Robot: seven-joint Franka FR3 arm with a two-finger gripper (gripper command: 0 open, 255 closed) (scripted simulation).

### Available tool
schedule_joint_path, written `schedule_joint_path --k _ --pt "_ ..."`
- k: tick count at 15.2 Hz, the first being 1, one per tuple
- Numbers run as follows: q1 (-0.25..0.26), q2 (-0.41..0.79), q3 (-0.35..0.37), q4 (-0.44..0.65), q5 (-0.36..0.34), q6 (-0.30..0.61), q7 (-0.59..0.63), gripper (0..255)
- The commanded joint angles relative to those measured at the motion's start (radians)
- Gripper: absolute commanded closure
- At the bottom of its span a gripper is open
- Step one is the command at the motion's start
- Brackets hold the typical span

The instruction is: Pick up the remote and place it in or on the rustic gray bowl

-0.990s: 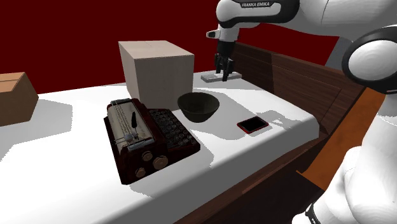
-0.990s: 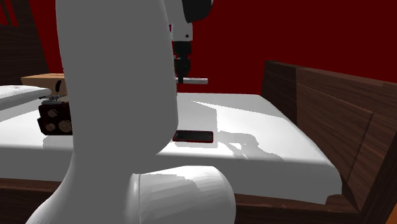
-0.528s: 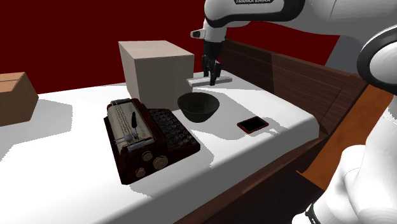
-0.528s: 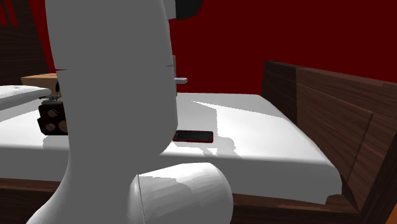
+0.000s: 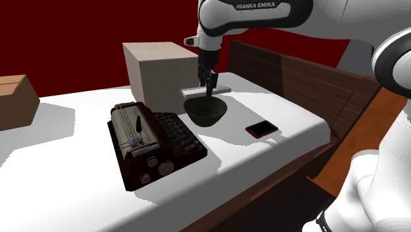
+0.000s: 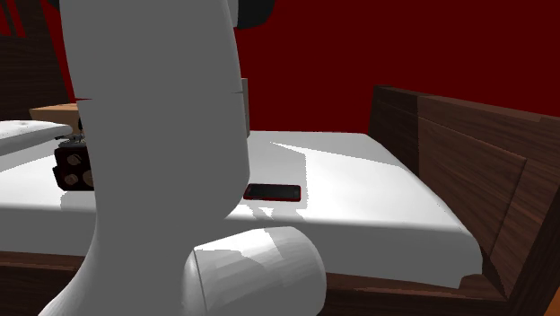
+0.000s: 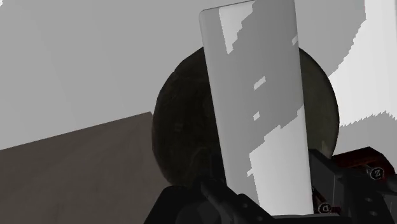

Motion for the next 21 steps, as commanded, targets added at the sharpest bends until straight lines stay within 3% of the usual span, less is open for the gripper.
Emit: schedule_joint_path --k 1,9,17,18,21 --pt "0.001 -0.003 0.0 -0.032 -0.001 0.03 0.001 255" --pt "0.002 -0.003 0.002 -0.145 0.0 0.143 -0.001 255" --pt "0.002 -0.003 0.002 -0.145 0.0 0.143 -0.001 255" --pt "0.002 -0.003 0.002 -0.146 0.0 0.143 -0.001 0" --pt "0.002 -0.004 0.002 -0.146 0.0 0.143 -0.001 0"
